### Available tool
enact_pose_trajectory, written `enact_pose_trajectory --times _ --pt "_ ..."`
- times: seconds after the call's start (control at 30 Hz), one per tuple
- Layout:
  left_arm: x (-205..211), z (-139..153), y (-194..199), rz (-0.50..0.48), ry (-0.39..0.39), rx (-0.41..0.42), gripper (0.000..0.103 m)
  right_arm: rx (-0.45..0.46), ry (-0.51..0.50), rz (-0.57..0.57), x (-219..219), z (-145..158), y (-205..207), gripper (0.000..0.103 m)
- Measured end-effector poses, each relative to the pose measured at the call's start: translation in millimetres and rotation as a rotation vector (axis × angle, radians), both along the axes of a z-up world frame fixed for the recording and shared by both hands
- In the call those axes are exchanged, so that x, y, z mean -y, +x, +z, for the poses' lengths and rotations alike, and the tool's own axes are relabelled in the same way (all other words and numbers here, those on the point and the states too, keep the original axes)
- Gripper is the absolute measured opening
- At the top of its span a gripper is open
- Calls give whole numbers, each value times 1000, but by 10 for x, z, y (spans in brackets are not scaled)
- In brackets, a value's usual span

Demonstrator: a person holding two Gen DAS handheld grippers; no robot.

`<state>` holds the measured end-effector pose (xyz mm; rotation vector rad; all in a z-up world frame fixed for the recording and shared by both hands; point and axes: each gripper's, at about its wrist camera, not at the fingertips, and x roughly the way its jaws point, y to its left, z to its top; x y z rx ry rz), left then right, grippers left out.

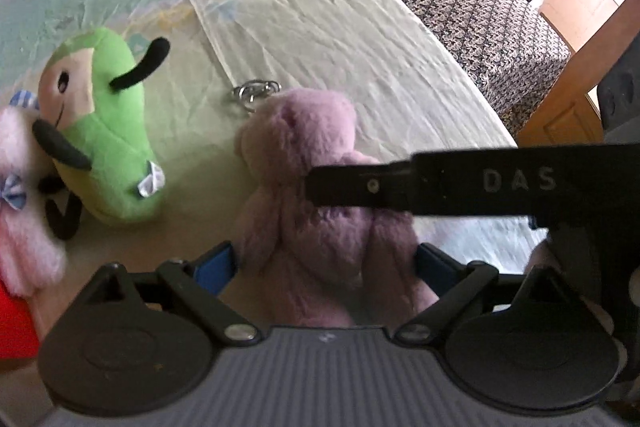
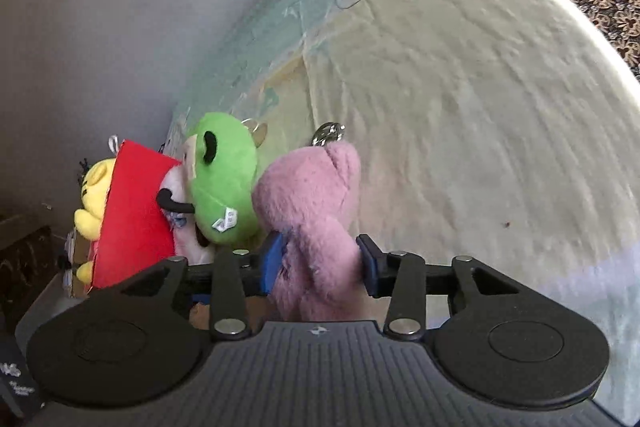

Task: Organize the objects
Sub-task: 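Close the right gripper on the pink teddy bear and lift it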

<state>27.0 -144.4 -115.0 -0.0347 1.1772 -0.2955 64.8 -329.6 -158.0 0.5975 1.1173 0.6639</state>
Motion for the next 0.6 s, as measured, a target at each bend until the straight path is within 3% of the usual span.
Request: enact_pose_trajectory --times 0.17,0.6 --pt "-64 -67 26 5 9 -25 95 -2 10 97 -149 18 -25 40" --pt "-127 -64 -14 -24 8 -21 91 -25 13 57 -241 1 -79 40"
